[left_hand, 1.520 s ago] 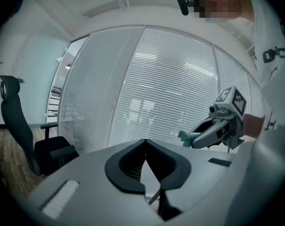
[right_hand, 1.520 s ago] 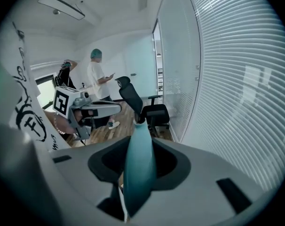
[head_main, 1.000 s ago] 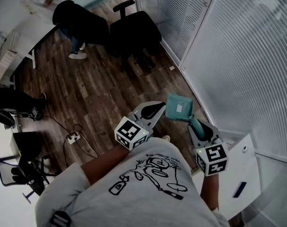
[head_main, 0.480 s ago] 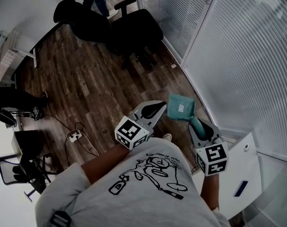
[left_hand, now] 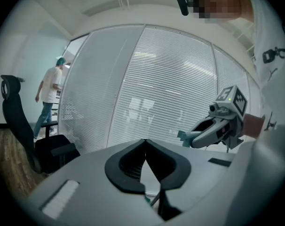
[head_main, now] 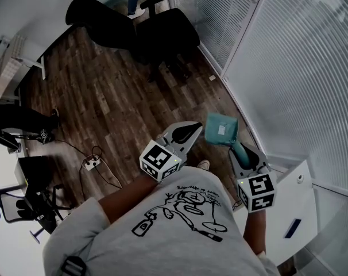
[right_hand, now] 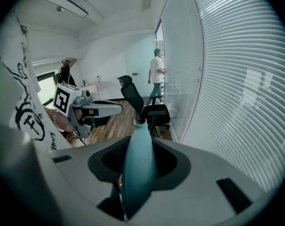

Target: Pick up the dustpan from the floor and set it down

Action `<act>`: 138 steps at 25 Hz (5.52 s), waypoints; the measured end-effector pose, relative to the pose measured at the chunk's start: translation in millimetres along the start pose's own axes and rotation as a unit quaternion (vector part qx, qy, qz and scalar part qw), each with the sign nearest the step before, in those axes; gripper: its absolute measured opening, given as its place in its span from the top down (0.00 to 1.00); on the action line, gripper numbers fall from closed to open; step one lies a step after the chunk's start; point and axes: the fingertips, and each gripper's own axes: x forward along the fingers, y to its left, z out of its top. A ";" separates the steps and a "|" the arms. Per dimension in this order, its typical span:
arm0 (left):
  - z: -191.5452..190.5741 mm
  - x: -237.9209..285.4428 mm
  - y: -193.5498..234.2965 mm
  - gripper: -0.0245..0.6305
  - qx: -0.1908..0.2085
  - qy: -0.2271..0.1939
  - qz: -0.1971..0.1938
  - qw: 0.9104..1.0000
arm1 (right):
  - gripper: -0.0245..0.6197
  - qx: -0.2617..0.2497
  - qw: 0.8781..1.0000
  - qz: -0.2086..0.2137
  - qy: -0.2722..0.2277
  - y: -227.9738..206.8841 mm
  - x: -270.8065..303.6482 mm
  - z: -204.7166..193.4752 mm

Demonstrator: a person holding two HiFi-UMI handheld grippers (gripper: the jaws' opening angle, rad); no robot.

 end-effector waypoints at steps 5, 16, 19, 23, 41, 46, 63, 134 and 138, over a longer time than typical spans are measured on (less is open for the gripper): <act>-1.7 -2.2 -2.9 0.96 -0.003 0.000 0.000 1.000 | 0.79 -0.001 1.000 0.001 0.002 3.4 1.5 -5.2; -12.6 -11.9 0.9 0.96 -0.011 0.008 0.010 1.000 | 0.79 0.000 1.000 0.010 0.008 12.4 16.3 -20.4; -17.5 -15.8 1.2 0.96 -0.015 0.015 0.014 1.000 | 0.79 -0.001 1.000 0.012 0.008 15.4 20.6 -25.7; -21.4 -17.9 1.0 0.96 -0.020 0.017 0.018 0.999 | 0.79 0.000 1.000 0.015 0.014 16.3 29.1 -37.0; -34.7 -52.0 6.4 0.96 -0.035 0.020 0.052 0.998 | 0.79 0.042 0.999 0.004 0.021 4.7 78.9 -93.7; -37.7 -53.3 5.7 0.96 -0.038 0.018 0.052 0.998 | 0.79 0.049 0.999 -0.001 0.020 -0.3 96.6 -112.1; -37.3 -53.2 -1.6 0.96 -0.039 0.010 0.048 0.998 | 0.79 0.006 1.000 -0.001 0.013 -15.1 167.1 -169.6; -44.1 -42.0 3.1 0.96 -0.041 0.038 0.055 0.997 | 0.76 0.110 0.979 0.051 0.162 2.6 253.4 -344.6; -45.0 -40.6 3.1 0.96 -0.041 0.038 0.055 0.997 | 0.75 0.121 0.976 0.062 0.172 9.5 255.0 -353.1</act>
